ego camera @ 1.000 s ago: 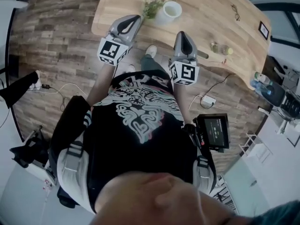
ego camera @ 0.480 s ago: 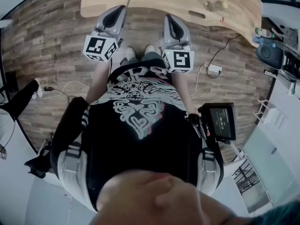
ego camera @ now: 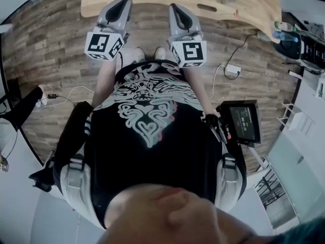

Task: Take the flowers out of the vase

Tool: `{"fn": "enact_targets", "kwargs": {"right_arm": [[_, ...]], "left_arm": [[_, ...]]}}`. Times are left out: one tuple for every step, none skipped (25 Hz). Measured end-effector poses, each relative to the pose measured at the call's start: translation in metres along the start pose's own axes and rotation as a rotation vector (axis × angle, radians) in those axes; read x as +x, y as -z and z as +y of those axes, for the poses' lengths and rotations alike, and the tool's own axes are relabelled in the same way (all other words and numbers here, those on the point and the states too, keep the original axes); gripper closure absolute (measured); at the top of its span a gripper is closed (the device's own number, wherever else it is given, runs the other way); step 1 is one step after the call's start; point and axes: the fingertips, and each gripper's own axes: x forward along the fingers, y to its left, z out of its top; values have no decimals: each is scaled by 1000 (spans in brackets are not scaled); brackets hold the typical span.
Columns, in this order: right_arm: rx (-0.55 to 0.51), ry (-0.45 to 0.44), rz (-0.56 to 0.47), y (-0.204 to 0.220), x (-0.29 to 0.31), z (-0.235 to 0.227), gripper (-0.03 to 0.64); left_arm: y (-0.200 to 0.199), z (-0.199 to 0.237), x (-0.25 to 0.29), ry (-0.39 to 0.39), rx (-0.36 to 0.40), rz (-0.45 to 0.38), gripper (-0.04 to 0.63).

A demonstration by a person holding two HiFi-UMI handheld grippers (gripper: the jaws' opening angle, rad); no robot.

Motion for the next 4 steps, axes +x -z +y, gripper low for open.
{"fn": "enact_targets", "kwargs": {"right_arm": [[-1,-2,-2,0,0,0,618],[0,-2,-5,-1,-1,-2,618],[3,0,-10,-1,-2,-3,618],[7,2,-14,-2,-4,-5,618]], "left_arm": [[1,1,1,-2,-1,1,607],[2,1,3,-1,-3,4,607],[3,1,6,2,-5,7,607],[5,0,8,5,-7,11,607]]}}
